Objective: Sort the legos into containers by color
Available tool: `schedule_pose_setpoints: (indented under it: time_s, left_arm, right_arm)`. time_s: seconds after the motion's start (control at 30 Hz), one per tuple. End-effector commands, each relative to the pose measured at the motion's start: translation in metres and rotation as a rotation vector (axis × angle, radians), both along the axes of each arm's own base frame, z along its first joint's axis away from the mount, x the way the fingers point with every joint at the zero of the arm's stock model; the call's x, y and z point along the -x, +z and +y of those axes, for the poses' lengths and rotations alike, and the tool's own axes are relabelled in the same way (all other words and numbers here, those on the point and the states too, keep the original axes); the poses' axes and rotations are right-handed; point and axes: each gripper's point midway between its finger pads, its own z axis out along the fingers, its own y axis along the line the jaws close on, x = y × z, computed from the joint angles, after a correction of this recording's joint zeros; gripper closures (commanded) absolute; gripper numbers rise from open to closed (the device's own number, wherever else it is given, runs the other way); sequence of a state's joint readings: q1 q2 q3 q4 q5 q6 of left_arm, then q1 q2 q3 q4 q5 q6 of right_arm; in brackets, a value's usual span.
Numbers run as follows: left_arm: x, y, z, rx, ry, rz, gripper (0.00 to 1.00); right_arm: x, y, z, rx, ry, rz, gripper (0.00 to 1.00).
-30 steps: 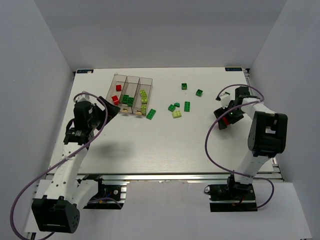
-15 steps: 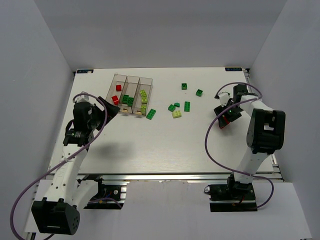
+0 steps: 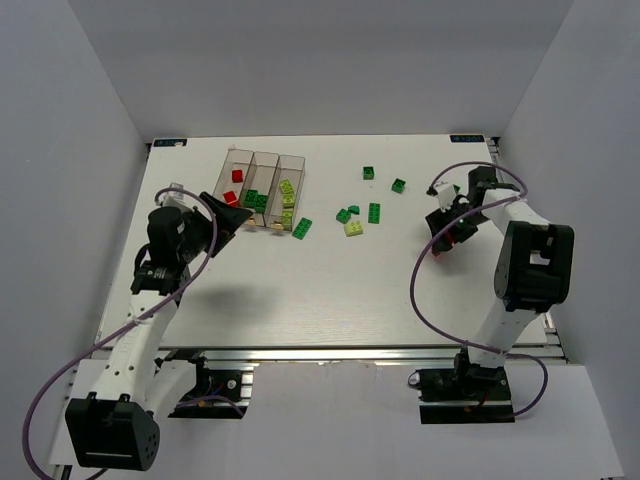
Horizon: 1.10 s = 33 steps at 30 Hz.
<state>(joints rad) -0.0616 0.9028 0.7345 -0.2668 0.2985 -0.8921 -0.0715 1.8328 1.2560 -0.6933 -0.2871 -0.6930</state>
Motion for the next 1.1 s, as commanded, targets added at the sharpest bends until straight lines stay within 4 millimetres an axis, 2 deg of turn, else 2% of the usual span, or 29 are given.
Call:
schedule_pose_setpoints:
  time_s: [0.0, 0.03, 0.07, 0.1, 0.27, 0.4, 0.47, 0.5, 0.67, 0.7, 0.77, 0.87, 1.07]
  left_arm:
    - [0.002, 0.028, -0.018, 0.116, -0.082, -0.099, 0.03]
    - [0.002, 0.029, -0.020, 0.133, -0.090, -0.106, 0.03]
    - [0.002, 0.037, -0.024, 0.162, -0.099, -0.135, 0.03]
    - [0.003, 0.039, -0.025, 0.177, -0.107, -0.144, 0.03]
    - [0.009, 0.052, -0.041, 0.241, -0.181, -0.189, 0.03]
    - [0.016, 0.058, -0.059, 0.258, -0.244, -0.198, 0.03]
    - [0.020, 0.060, -0.071, 0.268, -0.279, -0.198, 0.03]
    - [0.021, 0.062, -0.075, 0.271, -0.289, -0.199, 0.03]
    - [0.035, 0.062, -0.112, 0.269, -0.373, -0.177, 0.03]
    - [0.033, 0.060, -0.115, 0.261, -0.366, -0.172, 0.03]
    - [0.039, 0.054, -0.128, 0.242, -0.392, -0.148, 0.03]
    - [0.043, 0.050, -0.141, 0.214, -0.410, -0.133, 0.03]
    - [0.042, 0.043, -0.171, 0.134, -0.463, -0.111, 0.03]
  right_arm:
    - [-0.002, 0.052, 0.027, -0.127, 0.110, -0.117, 0.88]
    - [-0.001, 0.058, 0.030, -0.142, 0.148, -0.133, 0.91]
    - [0.001, 0.063, 0.034, -0.161, 0.173, -0.138, 0.93]
    - [-0.001, 0.076, 0.043, -0.203, 0.206, -0.164, 0.94]
    - [0.009, 0.109, 0.074, -0.291, 0.337, -0.210, 0.98]
    - [0.028, 0.132, 0.119, -0.329, 0.504, -0.254, 0.98]
    - [0.035, 0.139, 0.135, -0.334, 0.560, -0.272, 0.98]
    - [0.043, 0.147, 0.151, -0.340, 0.611, -0.290, 0.98]
    - [0.057, 0.177, 0.195, -0.362, 0.722, -0.355, 0.98]
    - [0.062, 0.180, 0.204, -0.354, 0.751, -0.361, 0.98]
    - [0.065, 0.188, 0.212, -0.338, 0.780, -0.389, 0.99]
    - [0.077, 0.189, 0.223, -0.311, 0.844, -0.405, 0.99]
    - [0.091, 0.187, 0.230, -0.267, 0.912, -0.441, 0.99]
